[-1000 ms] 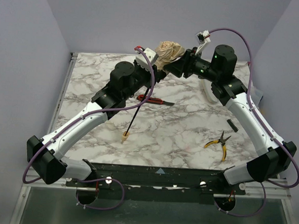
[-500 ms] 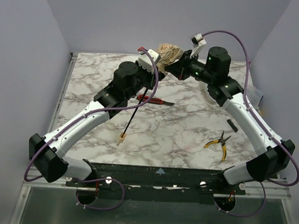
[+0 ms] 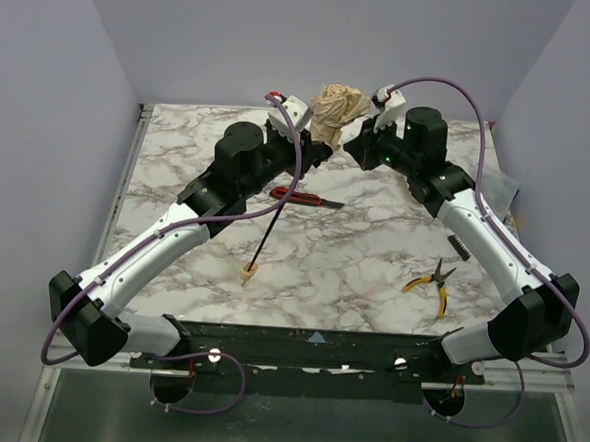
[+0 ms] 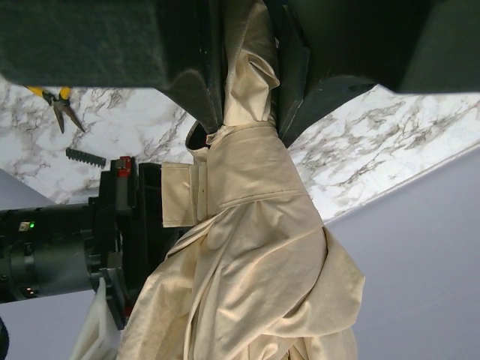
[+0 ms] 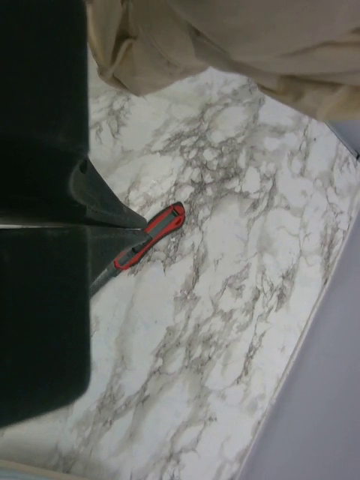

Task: Open the umbrella

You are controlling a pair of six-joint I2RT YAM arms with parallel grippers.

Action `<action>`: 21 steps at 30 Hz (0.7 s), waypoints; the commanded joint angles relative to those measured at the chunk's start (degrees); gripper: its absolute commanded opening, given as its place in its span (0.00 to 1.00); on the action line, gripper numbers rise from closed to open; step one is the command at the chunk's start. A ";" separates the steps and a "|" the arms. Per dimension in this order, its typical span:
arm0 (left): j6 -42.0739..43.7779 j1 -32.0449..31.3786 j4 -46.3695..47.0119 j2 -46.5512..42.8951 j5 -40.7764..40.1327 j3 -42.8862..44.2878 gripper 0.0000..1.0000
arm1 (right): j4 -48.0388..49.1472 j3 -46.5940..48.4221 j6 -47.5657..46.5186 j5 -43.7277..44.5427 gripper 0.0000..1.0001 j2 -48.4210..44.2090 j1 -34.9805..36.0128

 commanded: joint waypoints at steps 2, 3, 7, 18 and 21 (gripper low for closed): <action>2.06 0.13 3.93 -1.05 -4.64 0.11 0.00 | -4.43 1.52 2.35 -7.64 0.18 -3.86 -0.40; 2.43 0.17 3.88 -1.03 -5.13 -0.05 0.00 | -5.24 2.09 2.92 -9.13 0.22 -4.54 -0.44; 3.20 0.17 4.60 -1.20 -5.23 -1.28 0.00 | -4.93 3.17 6.23 -18.40 0.56 -7.32 -0.45; 3.30 -0.19 4.94 -1.29 -3.23 -1.32 0.00 | -4.72 11.87 19.20 -19.16 0.54 0.15 -0.40; 3.94 -0.62 5.12 -1.37 -3.31 -1.13 0.00 | -3.73 11.80 20.82 -18.56 0.47 1.10 -0.28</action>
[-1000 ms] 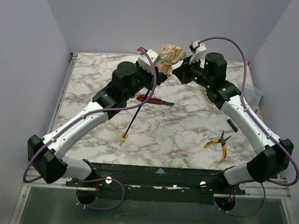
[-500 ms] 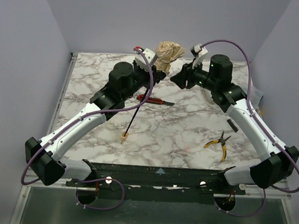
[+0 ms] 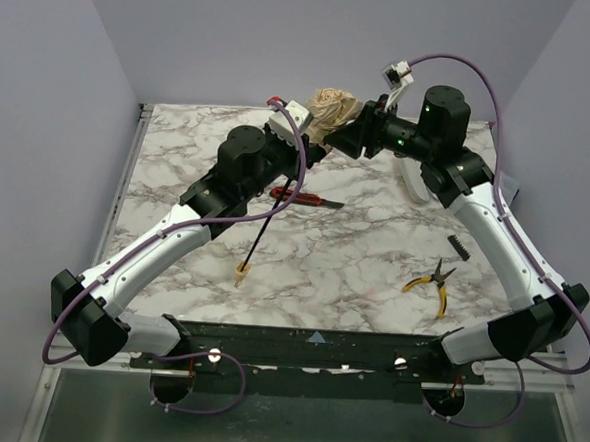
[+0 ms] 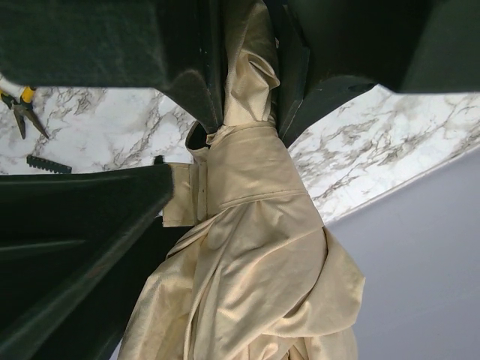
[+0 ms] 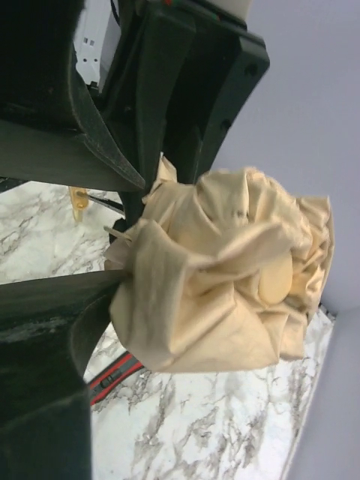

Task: Open the umbrella

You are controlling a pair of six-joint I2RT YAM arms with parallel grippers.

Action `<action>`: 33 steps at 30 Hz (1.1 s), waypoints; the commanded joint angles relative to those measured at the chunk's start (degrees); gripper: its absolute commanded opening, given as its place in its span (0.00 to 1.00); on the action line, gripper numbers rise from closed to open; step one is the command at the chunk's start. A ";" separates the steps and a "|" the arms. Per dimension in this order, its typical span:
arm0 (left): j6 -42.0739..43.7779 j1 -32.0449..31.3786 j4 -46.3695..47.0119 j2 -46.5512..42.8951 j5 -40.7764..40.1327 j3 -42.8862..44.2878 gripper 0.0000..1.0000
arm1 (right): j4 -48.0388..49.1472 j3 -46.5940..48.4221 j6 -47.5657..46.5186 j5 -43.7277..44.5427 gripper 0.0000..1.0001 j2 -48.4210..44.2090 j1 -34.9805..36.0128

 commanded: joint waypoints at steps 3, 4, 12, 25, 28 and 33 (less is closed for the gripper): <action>1.60 -1.35 5.55 -1.46 0.09 0.83 0.00 | -0.35 0.95 4.92 2.17 0.42 3.22 -0.03; 1.58 -1.43 5.68 -1.46 0.04 0.76 0.00 | -0.35 0.85 4.96 2.69 0.41 3.30 0.02; 2.57 -2.37 5.55 -1.14 -0.30 0.70 0.00 | 0.23 0.00 5.31 5.55 0.00 3.52 0.06; -0.47 -2.04 5.59 -3.10 4.53 0.26 0.00 | -3.49 -5.55 -7.73 22.66 0.00 3.69 -1.00; -0.69 -1.94 5.50 -3.15 4.06 0.26 0.00 | -3.26 -5.77 -8.25 19.00 0.00 3.63 -1.77; 1.13 -1.59 5.28 -2.79 -0.57 0.40 0.00 | -5.20 -6.16 -9.88 7.13 0.26 1.08 -2.77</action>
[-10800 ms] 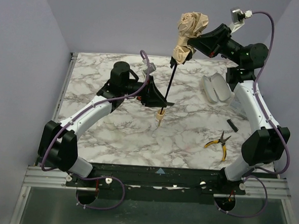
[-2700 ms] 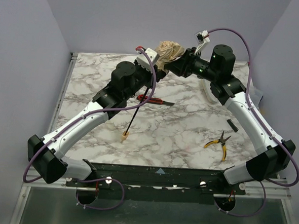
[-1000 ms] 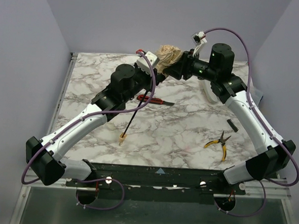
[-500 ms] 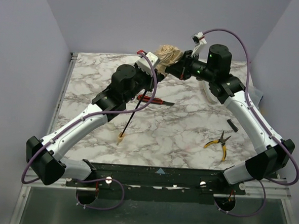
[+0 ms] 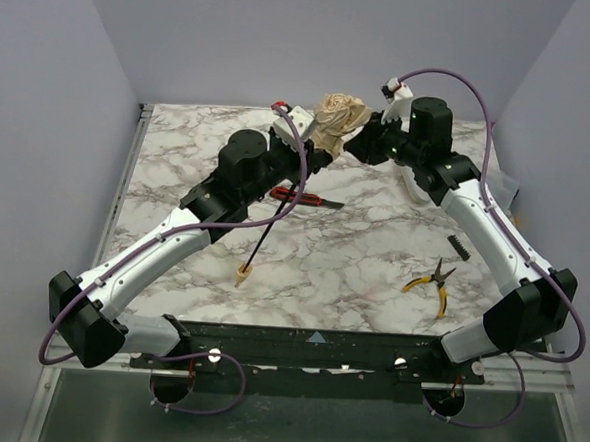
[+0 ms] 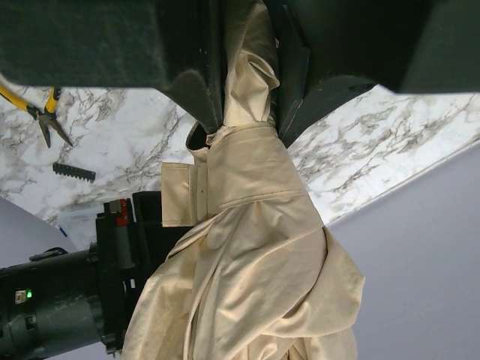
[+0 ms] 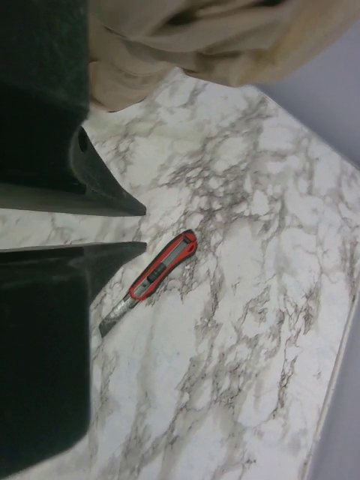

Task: Open the umbrella

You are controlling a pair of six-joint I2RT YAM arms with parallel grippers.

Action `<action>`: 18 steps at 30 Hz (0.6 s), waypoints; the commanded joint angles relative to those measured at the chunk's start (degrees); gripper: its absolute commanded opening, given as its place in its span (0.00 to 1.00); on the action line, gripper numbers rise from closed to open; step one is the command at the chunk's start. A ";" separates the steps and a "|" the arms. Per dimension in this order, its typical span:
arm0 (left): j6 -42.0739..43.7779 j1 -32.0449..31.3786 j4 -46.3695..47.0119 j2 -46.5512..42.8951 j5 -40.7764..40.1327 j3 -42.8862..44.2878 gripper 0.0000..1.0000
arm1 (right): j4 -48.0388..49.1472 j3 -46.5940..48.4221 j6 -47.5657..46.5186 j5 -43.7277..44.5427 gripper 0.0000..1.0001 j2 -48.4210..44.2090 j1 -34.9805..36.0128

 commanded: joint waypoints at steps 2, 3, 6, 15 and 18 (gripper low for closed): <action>2.49 0.27 4.80 -1.79 -3.47 0.64 0.00 | -3.16 -0.37 -3.71 -10.74 0.68 -4.21 -0.48; 3.26 0.40 4.69 -1.77 -3.19 0.53 0.00 | -3.11 -0.67 -4.08 -11.74 0.78 -5.16 -0.48; 5.80 1.35 2.68 -2.20 2.74 0.88 0.00 | -5.31 0.53 -6.33 -15.11 0.89 -6.60 -0.52; 12.88 9.82 -16.32 -0.41 35.40 8.96 0.00 | -27.70 12.06 -43.16 -12.71 0.96 -9.32 -2.41; 20.52 10.27 -25.26 1.19 41.18 13.98 0.00 | -31.88 14.20 -51.16 -13.44 0.97 -11.29 -2.41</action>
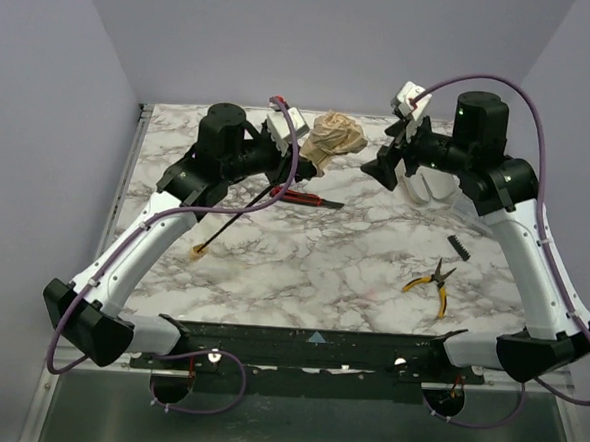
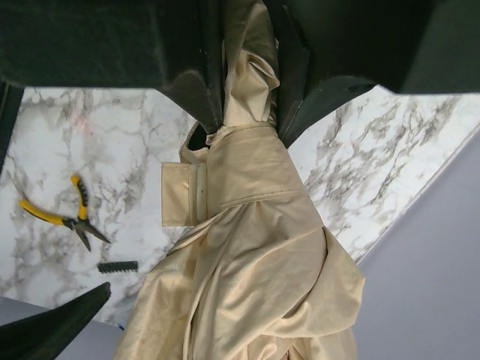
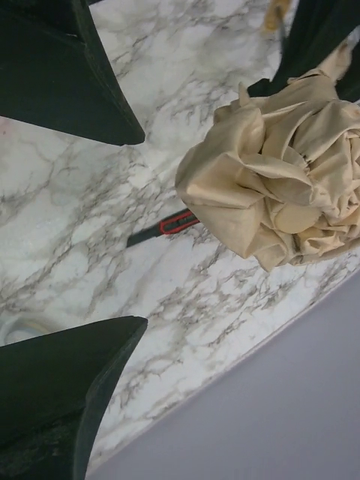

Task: Open the umbrella

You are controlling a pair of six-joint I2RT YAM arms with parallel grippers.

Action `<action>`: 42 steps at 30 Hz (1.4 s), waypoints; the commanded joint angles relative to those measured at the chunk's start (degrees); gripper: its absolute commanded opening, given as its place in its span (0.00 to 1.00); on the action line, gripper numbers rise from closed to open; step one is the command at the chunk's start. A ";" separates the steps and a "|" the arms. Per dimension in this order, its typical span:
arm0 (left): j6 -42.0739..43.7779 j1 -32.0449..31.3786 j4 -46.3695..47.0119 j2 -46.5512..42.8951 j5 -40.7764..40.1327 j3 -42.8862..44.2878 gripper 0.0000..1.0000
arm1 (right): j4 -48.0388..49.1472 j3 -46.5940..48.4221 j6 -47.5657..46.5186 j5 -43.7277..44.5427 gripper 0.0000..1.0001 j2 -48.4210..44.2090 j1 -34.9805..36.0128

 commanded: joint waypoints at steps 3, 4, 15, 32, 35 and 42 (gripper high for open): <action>18.83 0.57 -18.67 2.70 20.14 13.38 0.00 | -19.24 7.44 -28.80 -7.16 0.99 -2.69 -0.14; 21.16 0.49 -20.92 3.54 20.78 14.82 0.00 | -21.25 7.88 -31.93 -8.33 1.00 -2.47 -0.14; 43.19 -5.10 -38.47 10.78 10.69 25.47 0.00 | -32.63 10.40 -44.57 -12.36 1.00 -1.03 2.98; 46.90 -7.20 -44.22 13.43 10.46 31.51 0.00 | -16.12 -3.08 -30.77 6.43 0.50 -0.38 13.84; 47.10 -6.18 -44.26 12.21 12.52 30.99 0.00 | -13.63 -6.17 -28.63 9.52 0.21 -1.23 13.80; 39.97 -3.06 -35.13 8.25 15.87 26.05 0.27 | -8.07 -8.66 -20.59 6.93 0.00 -2.49 12.17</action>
